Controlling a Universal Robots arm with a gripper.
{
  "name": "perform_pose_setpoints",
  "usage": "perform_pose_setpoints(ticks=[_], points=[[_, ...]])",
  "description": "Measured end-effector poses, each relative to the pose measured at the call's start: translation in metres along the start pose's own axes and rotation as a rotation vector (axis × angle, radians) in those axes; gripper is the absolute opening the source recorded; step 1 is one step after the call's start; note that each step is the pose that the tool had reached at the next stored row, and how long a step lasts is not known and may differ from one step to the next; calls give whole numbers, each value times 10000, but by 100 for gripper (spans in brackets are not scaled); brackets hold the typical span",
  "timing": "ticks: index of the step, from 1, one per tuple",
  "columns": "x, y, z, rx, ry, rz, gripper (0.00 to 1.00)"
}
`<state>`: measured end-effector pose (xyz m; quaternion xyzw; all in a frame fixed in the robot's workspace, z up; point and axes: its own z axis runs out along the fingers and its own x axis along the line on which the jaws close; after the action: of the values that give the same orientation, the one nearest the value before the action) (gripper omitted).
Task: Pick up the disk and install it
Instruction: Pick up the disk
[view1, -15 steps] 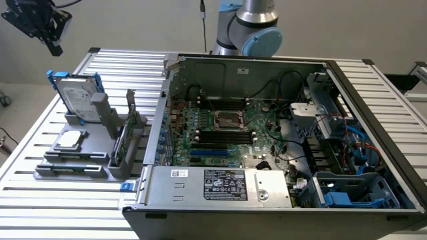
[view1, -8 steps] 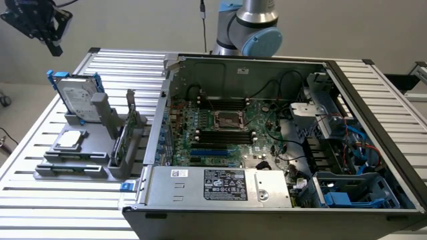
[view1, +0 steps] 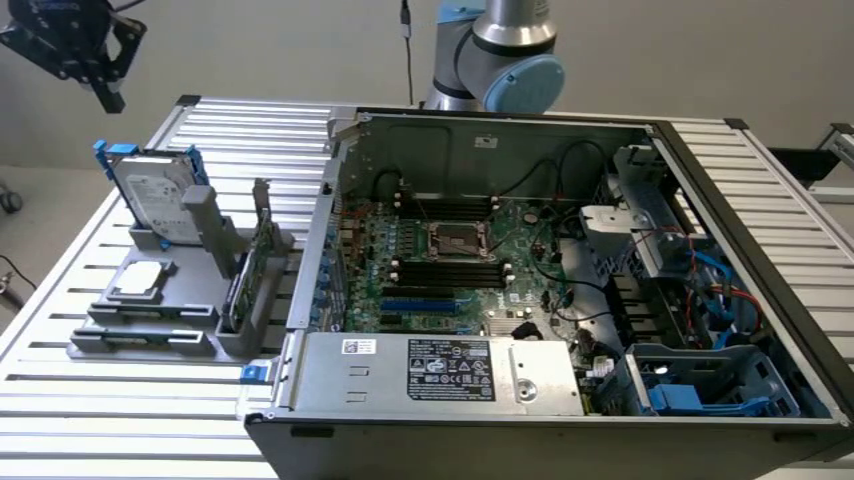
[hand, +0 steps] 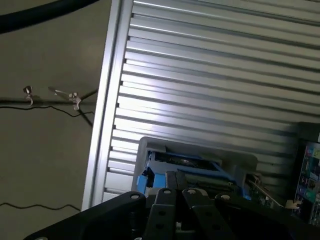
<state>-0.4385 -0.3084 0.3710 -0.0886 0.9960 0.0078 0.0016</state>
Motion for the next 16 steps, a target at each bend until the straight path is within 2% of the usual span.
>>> perform_pose_setpoints(ticks=[16], points=[[0, 0, 24, -14, 45, -2915, 11]])
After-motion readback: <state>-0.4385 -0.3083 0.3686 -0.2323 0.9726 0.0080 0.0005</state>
